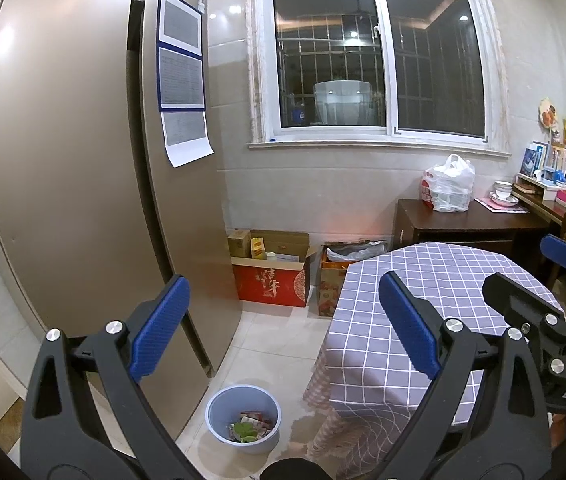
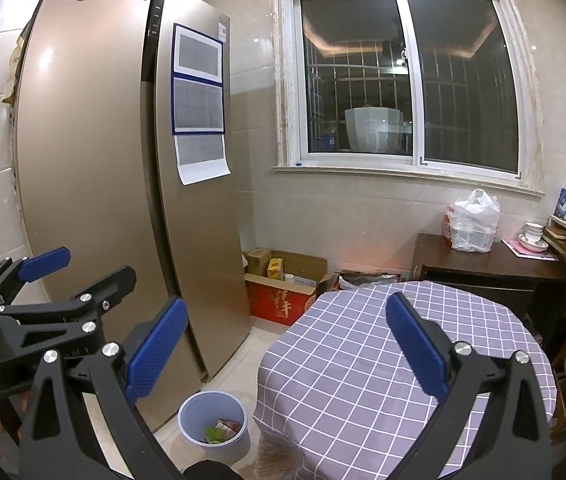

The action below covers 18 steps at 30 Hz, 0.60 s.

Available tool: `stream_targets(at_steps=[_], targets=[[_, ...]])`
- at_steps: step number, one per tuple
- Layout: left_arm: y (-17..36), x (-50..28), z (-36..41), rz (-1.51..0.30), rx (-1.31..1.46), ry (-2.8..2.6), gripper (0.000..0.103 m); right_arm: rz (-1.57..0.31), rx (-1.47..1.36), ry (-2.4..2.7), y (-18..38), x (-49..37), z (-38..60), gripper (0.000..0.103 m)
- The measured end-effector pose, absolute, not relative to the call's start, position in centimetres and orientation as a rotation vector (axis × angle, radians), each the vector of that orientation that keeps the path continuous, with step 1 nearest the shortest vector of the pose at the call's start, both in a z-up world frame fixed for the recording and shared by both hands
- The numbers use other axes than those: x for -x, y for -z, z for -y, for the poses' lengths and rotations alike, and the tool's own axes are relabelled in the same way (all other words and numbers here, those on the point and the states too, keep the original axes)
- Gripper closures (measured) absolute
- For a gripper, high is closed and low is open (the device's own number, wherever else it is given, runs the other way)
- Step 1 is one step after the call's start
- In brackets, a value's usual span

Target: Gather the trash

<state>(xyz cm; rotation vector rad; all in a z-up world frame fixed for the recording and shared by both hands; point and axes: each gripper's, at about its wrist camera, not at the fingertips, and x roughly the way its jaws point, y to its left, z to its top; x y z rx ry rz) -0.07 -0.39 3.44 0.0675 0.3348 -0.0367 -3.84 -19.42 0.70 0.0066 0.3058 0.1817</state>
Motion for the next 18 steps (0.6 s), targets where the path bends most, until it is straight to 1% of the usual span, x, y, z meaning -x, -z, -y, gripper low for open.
stream_targets(at_steps=[18], targets=[[-3.05,-0.60,0.18,-0.344,-0.080,0.030,0.010,-0.326,-0.029,-0.203,-0.19,3.23,19.73,0.005]])
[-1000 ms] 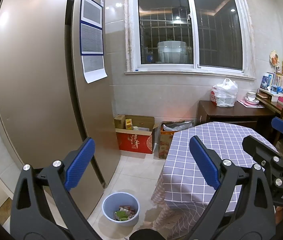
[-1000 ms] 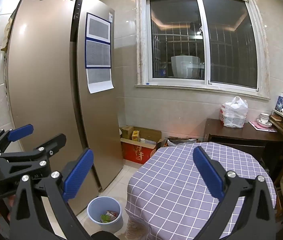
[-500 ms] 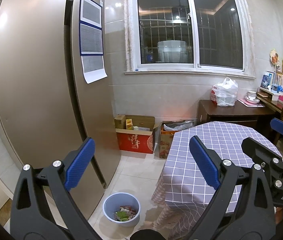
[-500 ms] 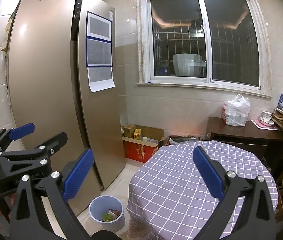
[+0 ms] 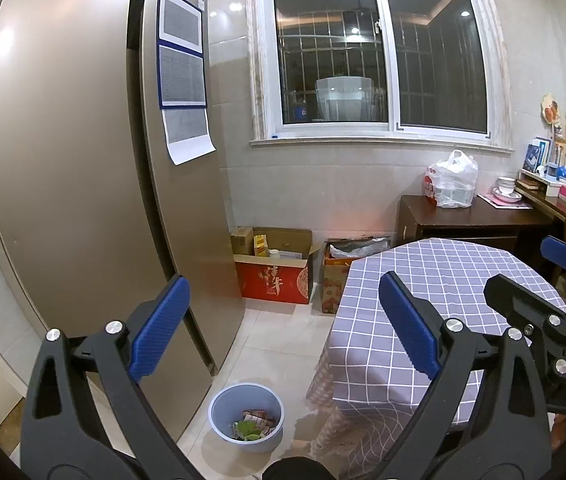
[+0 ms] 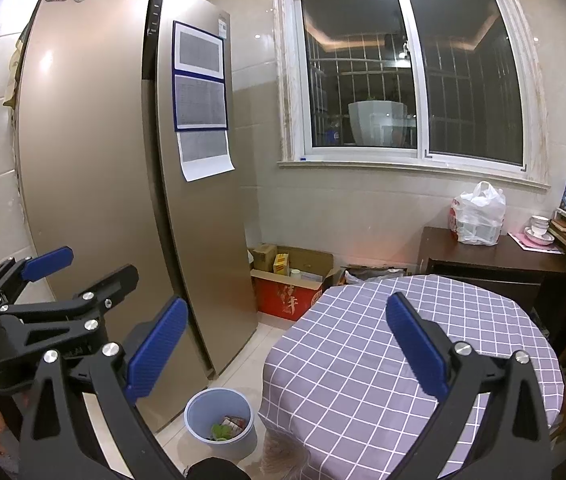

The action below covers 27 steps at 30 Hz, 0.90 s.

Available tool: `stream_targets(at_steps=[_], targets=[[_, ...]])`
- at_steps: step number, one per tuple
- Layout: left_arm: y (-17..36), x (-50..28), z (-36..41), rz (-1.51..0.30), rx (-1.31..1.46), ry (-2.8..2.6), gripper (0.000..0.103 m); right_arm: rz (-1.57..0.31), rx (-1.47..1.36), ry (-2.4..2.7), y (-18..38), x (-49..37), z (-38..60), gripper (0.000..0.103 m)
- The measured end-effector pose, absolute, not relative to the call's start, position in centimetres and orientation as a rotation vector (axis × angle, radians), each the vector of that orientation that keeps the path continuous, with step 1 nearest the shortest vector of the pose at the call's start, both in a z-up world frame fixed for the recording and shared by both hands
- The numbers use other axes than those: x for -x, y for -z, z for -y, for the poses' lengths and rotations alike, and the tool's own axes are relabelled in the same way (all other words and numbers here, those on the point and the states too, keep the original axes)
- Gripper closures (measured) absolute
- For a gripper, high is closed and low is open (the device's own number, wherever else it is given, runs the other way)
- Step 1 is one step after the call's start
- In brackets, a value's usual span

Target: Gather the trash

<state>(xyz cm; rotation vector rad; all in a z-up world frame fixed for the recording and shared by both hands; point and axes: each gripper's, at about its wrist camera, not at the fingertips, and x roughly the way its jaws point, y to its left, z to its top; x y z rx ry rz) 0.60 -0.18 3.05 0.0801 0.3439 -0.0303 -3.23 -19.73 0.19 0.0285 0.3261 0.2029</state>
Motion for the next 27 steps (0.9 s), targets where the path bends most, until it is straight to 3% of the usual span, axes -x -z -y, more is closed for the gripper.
stream_targets(at_steps=[27], targets=[[-2.38,-1.11,-0.33,-0.361,-0.100,0.024,0.010,-0.349,-0.044,-0.209,0.54,2.58,19.46,0.005]])
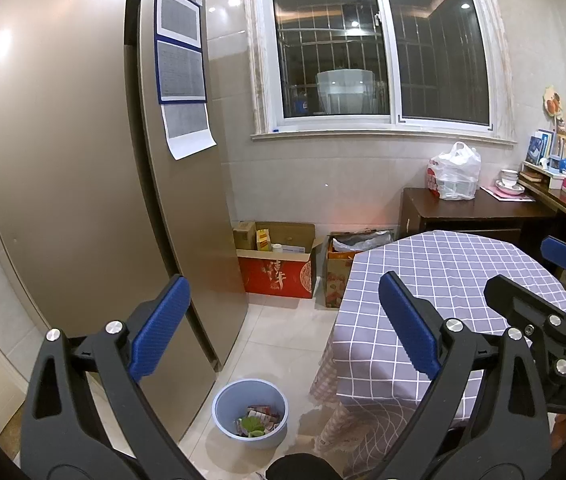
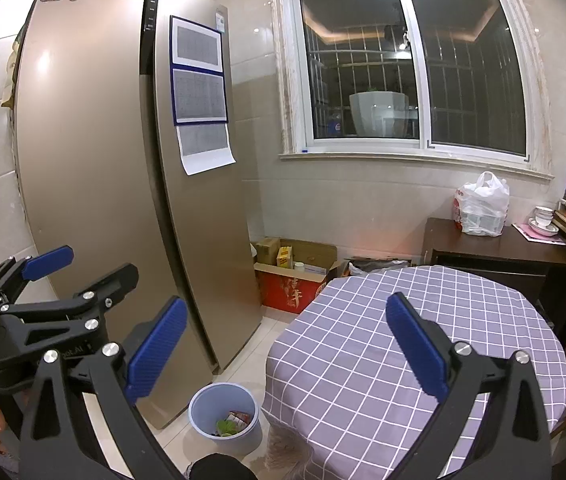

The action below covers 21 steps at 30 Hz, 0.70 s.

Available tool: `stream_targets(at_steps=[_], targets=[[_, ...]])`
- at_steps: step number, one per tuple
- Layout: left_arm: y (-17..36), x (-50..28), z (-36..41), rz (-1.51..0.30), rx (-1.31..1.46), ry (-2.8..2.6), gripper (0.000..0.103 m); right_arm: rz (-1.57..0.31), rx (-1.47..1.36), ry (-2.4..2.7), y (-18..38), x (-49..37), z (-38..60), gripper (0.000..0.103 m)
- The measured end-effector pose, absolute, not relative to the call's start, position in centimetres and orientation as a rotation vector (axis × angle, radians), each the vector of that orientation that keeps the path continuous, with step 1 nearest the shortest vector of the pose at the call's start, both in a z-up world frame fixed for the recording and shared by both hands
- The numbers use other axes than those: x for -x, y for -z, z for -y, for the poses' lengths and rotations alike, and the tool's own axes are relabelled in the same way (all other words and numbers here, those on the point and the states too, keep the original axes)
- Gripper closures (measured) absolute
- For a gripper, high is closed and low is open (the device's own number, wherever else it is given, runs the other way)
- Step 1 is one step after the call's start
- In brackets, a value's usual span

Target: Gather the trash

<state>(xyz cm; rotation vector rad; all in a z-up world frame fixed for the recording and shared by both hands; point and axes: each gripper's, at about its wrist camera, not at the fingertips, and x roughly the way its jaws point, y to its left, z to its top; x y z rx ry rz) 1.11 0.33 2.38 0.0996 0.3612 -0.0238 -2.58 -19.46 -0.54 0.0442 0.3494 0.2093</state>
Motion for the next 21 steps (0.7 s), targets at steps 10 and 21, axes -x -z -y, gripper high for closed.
stream_targets(at_steps=[10,21], targets=[[-2.24,-1.10,-0.26,-0.363,-0.102,0.022,0.010,-0.356,-0.046,-0.211,1.09,2.54,19.35,0.005],[-2.29,-1.15,-0.35,-0.364,-0.101,0.023,0.010,-0.359,-0.046,-0.213,1.30,2.44,19.39,0.005]])
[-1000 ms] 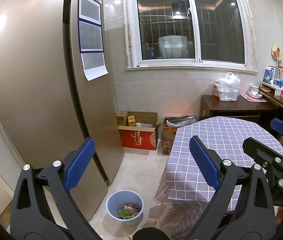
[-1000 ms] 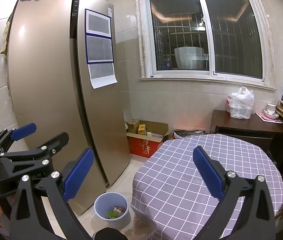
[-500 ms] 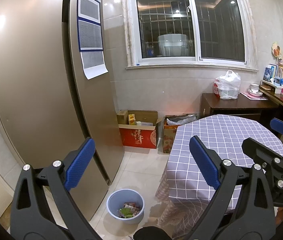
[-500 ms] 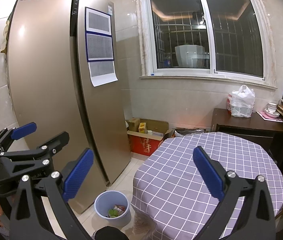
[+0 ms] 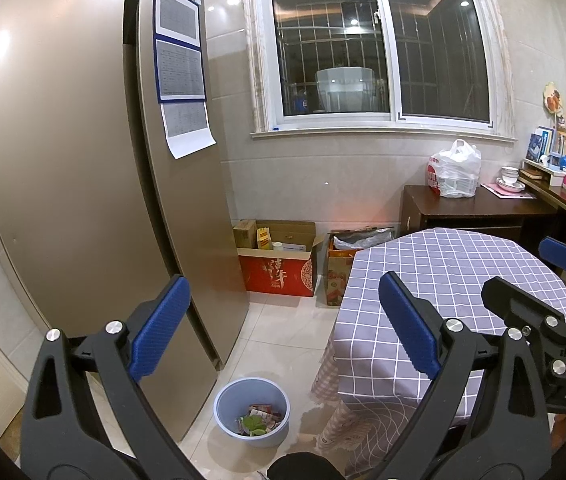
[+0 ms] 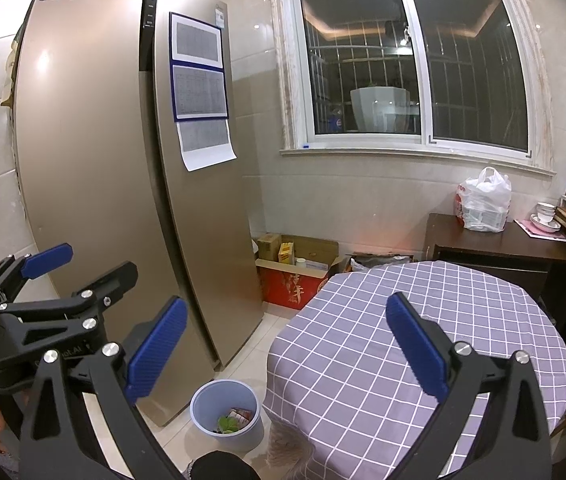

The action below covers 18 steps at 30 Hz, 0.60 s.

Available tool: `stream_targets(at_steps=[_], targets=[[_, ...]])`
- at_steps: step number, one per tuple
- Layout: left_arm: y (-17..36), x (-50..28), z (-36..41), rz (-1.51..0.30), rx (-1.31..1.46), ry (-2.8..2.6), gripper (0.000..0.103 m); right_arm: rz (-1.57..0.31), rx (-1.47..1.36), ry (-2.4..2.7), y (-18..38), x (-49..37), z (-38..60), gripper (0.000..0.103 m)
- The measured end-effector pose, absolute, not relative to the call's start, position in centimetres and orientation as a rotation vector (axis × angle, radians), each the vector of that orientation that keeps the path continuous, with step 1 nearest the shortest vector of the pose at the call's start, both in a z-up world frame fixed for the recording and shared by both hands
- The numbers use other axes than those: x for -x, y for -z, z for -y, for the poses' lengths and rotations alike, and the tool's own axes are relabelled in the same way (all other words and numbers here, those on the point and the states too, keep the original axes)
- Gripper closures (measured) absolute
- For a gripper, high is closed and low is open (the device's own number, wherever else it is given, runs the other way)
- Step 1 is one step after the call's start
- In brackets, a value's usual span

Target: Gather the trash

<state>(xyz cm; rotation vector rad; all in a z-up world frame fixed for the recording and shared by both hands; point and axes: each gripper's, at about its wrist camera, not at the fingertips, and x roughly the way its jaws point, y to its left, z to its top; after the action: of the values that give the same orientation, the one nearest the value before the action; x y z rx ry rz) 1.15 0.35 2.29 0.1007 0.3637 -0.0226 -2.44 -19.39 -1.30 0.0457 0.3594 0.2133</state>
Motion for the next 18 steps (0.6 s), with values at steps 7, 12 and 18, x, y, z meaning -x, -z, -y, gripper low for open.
stream_targets(at_steps=[7,12,18], targets=[[-2.31,-1.21,-0.38,-0.364,-0.104,0.025,0.010,-0.363,-0.046,-0.215,1.48,2.34,19.25,0.005],[-2.25,-1.17,-0.39,-0.365,-0.103,0.023,0.010,-0.366,-0.043,-0.219,1.78,2.34,19.07,0.005],[-2.35,-1.26,-0.36,-0.364,-0.103,0.026,0.010,-0.369,-0.045,-0.218,1.74,2.28,19.05,0.005]])
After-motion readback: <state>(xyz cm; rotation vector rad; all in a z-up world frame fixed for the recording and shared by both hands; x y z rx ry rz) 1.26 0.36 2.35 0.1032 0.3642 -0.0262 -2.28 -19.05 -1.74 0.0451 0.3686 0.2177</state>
